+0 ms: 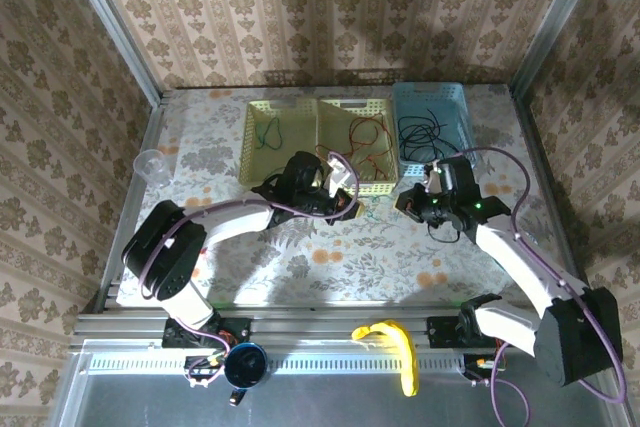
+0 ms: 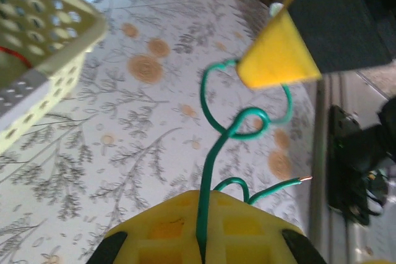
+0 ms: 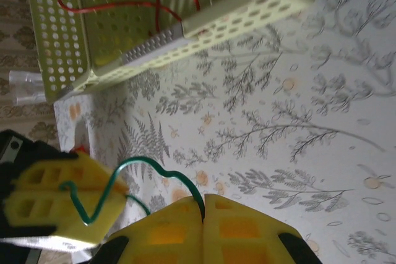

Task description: Untangle the cables

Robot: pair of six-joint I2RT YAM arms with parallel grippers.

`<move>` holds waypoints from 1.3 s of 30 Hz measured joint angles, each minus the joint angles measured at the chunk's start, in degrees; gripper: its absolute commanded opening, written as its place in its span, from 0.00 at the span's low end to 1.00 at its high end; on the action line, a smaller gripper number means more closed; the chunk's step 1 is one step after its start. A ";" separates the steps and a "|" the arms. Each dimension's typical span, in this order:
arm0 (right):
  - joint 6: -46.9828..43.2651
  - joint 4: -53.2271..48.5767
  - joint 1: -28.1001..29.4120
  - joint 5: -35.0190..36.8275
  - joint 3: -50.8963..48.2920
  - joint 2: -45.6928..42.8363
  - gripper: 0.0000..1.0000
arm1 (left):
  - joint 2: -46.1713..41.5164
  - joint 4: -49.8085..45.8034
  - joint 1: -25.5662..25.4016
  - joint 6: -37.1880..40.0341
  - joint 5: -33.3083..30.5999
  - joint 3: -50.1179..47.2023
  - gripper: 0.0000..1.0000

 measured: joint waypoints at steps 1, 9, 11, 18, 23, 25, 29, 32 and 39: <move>-0.63 -0.76 -0.04 0.81 0.46 -0.81 0.00 | -0.55 -1.75 0.00 0.87 1.31 0.70 0.00; -2.80 -4.17 -0.04 3.85 1.40 -5.20 0.05 | -2.03 -12.13 0.28 6.99 5.57 3.54 0.00; -2.95 -4.13 -0.04 3.72 1.40 -5.53 0.29 | -2.95 -11.61 1.25 6.88 5.68 2.73 0.00; -1.95 -3.19 -2.84 10.86 1.22 -8.44 0.50 | -11.69 -3.02 11.28 -2.36 5.07 -3.87 0.00; -1.68 -1.97 -2.84 12.24 0.46 -10.14 0.50 | -12.92 10.32 19.12 -12.52 1.07 -5.11 0.00; -1.68 -1.97 -2.84 12.22 -0.15 -10.10 0.51 | -12.48 13.51 22.14 -15.89 -3.26 -5.35 0.00; -1.66 -2.05 -2.84 12.17 -1.29 -10.05 0.51 | -7.85 16.76 25.68 -20.83 -13.97 -4.79 0.00; -1.68 -2.25 -2.84 12.15 -1.33 -10.08 0.51 | -2.32 16.85 25.86 -22.69 -19.82 -3.52 0.17; -2.21 -5.49 -2.84 13.51 -1.31 -11.72 0.54 | 3.17 15.91 25.79 -24.55 -27.63 -1.18 0.85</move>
